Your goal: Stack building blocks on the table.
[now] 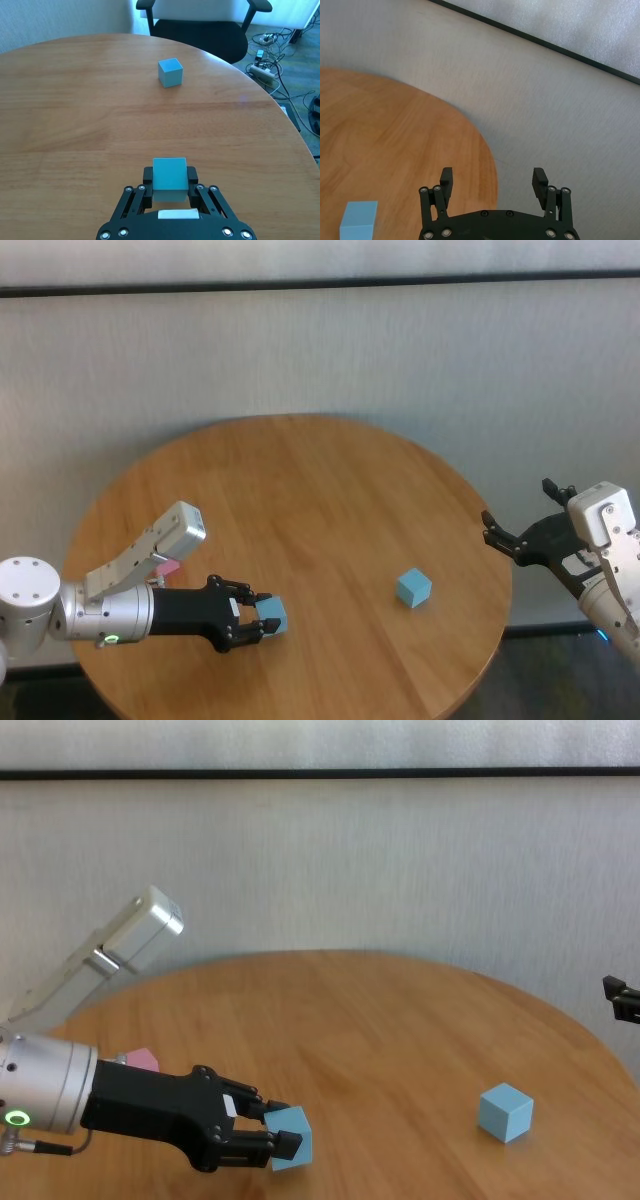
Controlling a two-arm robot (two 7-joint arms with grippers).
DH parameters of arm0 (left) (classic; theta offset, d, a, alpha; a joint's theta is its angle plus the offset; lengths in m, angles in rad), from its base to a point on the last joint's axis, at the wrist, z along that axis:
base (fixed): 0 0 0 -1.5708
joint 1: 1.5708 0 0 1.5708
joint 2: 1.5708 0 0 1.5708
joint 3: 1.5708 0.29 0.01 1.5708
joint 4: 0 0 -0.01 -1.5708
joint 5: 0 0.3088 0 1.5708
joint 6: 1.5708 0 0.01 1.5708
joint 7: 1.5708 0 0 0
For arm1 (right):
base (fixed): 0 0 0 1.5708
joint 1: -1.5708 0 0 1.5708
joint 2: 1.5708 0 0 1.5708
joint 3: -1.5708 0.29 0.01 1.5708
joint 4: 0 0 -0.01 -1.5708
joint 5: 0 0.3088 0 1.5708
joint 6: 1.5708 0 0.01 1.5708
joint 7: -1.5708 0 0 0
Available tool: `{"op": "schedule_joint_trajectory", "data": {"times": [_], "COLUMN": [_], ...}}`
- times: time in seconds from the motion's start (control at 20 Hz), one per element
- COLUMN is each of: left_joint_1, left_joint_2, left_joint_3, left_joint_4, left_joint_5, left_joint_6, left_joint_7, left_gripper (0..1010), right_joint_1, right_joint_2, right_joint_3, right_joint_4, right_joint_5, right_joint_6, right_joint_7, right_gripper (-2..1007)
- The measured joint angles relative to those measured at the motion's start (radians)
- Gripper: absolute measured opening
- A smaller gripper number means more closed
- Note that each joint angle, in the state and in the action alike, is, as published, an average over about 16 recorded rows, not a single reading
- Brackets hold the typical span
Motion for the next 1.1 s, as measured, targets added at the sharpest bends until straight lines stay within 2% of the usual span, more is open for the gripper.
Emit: {"op": "schedule_joint_trajectory", "data": {"times": [0.4, 0.75, 0.95, 1.1], "left_joint_1": [0.003, 0.022, 0.038, 0.053], "left_joint_2": [0.003, 0.021, 0.029, 0.03], "left_joint_3": [-0.004, -0.024, -0.056, -0.092], "left_joint_4": [-0.006, -0.042, -0.069, -0.092], "left_joint_5": [-0.005, -0.041, -0.072, -0.093], "left_joint_6": [-0.002, -0.004, -0.003, -0.003], "left_joint_7": [-0.003, -0.005, 0.046, 0.118], "left_gripper": [631, 850, 931, 971], "right_joint_1": [0.0, 0.0, 0.0, 0.0], "right_joint_2": [0.0, 0.0, 0.0, 0.0], "right_joint_3": [0.0, 0.0, 0.0, 0.0], "right_joint_4": [0.0, 0.0, 0.0, 0.0], "right_joint_5": [0.0, 0.0, 0.0, 0.0], "right_joint_6": [0.0, 0.0, 0.0, 0.0], "right_joint_7": [0.0, 0.0, 0.0, 0.0], "right_gripper": [1001, 1001, 1001, 1001]}}
